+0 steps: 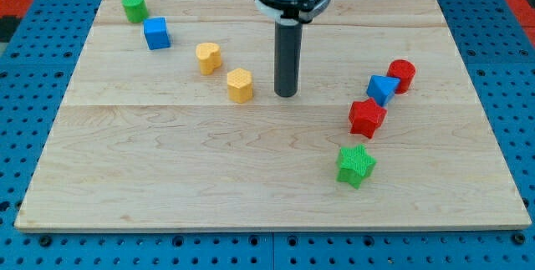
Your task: Place the red star in between the yellow hexagon and green star
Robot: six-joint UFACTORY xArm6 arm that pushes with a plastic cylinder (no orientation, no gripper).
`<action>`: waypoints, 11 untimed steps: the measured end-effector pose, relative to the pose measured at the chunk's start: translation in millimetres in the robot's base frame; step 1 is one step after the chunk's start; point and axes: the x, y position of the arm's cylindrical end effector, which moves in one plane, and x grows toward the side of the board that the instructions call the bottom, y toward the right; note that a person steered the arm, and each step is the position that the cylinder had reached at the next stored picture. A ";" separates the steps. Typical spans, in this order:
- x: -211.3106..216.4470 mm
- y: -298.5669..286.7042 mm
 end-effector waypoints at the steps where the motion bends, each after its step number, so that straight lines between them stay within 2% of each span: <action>1: 8.7 47.0; 2: 3.8 103.5; 3: 8.0 126.4; 5: 44.1 152.2; 6: 64.4 142.1; 7: 65.8 84.0; 8: 64.8 71.2; 9: 41.9 91.2; 10: 28.7 80.7; 11: 33.8 56.2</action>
